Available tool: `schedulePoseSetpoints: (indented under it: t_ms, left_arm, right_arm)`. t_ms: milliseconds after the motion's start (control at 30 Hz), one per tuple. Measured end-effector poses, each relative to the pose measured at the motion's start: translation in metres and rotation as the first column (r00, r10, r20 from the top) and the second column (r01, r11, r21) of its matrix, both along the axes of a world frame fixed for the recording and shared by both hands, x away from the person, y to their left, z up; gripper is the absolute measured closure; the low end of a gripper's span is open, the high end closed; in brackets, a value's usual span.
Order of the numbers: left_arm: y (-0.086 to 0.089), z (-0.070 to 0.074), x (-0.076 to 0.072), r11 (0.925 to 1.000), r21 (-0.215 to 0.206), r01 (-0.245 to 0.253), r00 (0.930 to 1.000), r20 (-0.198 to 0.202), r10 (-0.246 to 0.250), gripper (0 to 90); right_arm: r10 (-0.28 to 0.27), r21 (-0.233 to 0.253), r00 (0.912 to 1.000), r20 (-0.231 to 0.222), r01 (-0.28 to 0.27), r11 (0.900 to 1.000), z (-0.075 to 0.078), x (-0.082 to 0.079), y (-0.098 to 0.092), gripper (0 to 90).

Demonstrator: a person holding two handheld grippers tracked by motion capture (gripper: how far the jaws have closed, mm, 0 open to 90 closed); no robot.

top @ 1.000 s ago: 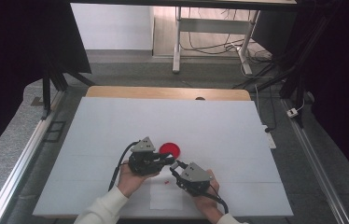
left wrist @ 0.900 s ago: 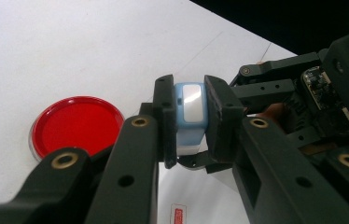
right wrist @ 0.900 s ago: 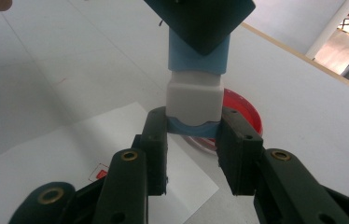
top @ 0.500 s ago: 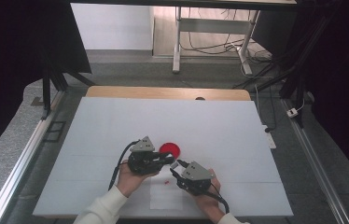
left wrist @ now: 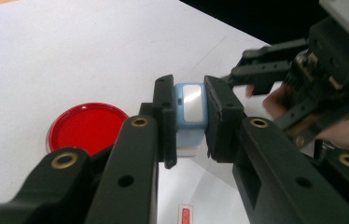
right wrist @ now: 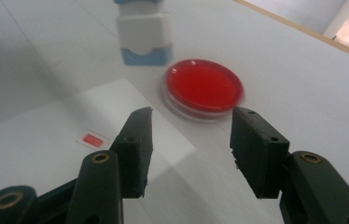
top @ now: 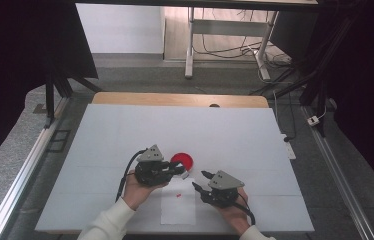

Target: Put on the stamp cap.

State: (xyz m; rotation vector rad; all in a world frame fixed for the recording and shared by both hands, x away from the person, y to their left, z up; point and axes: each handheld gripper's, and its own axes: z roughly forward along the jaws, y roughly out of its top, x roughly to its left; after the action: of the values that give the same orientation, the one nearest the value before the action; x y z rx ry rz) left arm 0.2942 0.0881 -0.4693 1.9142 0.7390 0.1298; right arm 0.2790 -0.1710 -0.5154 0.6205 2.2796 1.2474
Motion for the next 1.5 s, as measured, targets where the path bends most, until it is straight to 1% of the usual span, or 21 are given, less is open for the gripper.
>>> schedulePoseSetpoints:
  t_ms: [33,67,100,167,200,400,467,600,733,767,900,933,1067,1167,1333,1500]
  left_arm:
    - [0.0,0.0,0.0,1.0,0.001,0.001,1.0,0.0,-0.001,75.1]
    - [0.0,0.0,0.0,1.0,0.002,0.001,1.0,0.002,-0.001,75.1]
    - [0.0,0.001,-0.001,1.0,0.004,0.0,1.0,0.003,0.0,75.1]
    - [0.001,0.002,-0.001,1.0,0.007,0.0,1.0,0.006,0.0,75.1]
    - [0.001,0.002,-0.001,1.0,0.007,-0.001,1.0,0.01,0.001,75.1]
    - [0.005,0.003,-0.001,0.9998,0.018,-0.005,0.9998,0.02,0.004,75.1]
    - [0.006,0.004,-0.001,0.9998,0.017,-0.007,0.9997,0.023,0.006,75.1]
    - [0.008,0.005,-0.001,0.9998,0.018,-0.013,0.9995,0.029,0.013,75.0]
    - [0.01,0.007,-0.001,0.9993,0.03,-0.021,0.9989,0.043,0.02,75.0]
    - [0.011,0.007,-0.001,0.9992,0.031,-0.024,0.9986,0.048,0.022,75.0]
    - [0.015,0.011,0.0,0.9987,0.038,-0.033,0.9975,0.064,0.031,75.0]
    - [0.017,0.011,0.0,0.9986,0.038,-0.037,0.997,0.069,0.035,75.0]
    - [0.022,0.014,0.001,0.9981,0.038,-0.049,0.9957,0.08,0.045,75.0]
    - [0.025,0.016,0.001,0.9977,0.038,-0.056,0.9948,0.087,0.053,75.0]
    - [0.028,0.016,0.003,0.997,0.038,-0.067,0.9942,0.086,0.064,75.0]
    - [0.031,0.015,0.004,0.9951,0.054,-0.084,0.9923,0.096,0.078,75.0]
  right_arm:
    - [-0.002,-0.009,1.0,0.003,0.002,1.0,0.001,0.001,-0.005,48.8]
    - [-0.005,-0.01,1.0,-0.004,0.005,1.0,0.002,0.001,-0.011,48.7]
    - [-0.015,0.0,0.9998,-0.012,0.015,1.0,0.003,0.002,-0.016,48.7]
    - [-0.038,0.004,0.999,-0.023,0.038,0.999,0.005,0.004,-0.029,48.6]
    - [-0.045,0.017,0.9986,-0.028,0.045,0.999,0.005,0.004,-0.034,48.6]
    - [-0.088,0.017,0.9945,-0.057,0.089,0.996,0.008,0.005,-0.07,48.0]
    - [-0.105,0.012,0.9928,-0.057,0.106,0.994,0.008,0.004,-0.082,47.9]
    - [-0.139,0.019,0.9887,-0.057,0.14,0.99,0.009,0.001,-0.103,47.9]
    - [-0.165,0.012,0.9855,-0.041,0.166,0.986,0.01,-0.001,-0.119,47.9]
    - [-0.171,0.016,0.9844,-0.043,0.172,0.985,0.01,-0.001,-0.122,47.9]
    - [-0.192,0.01,0.9805,-0.042,0.192,0.981,0.01,0.0,-0.132,47.7]
    - [-0.191,0.017,0.9805,-0.045,0.192,0.981,0.01,0.001,-0.133,47.7]
    - [-0.207,0.019,0.9769,-0.054,0.208,0.978,0.009,0.003,-0.137,47.6]
    - [-0.207,0.012,0.977,-0.051,0.208,0.978,0.009,0.003,-0.137,47.6]
    - [-0.2,0.003,0.9786,-0.049,0.2,0.98,0.008,0.003,-0.135,47.6]
    - [-0.198,0.003,0.9792,-0.047,0.198,0.98,0.008,0.004,-0.134,47.6]
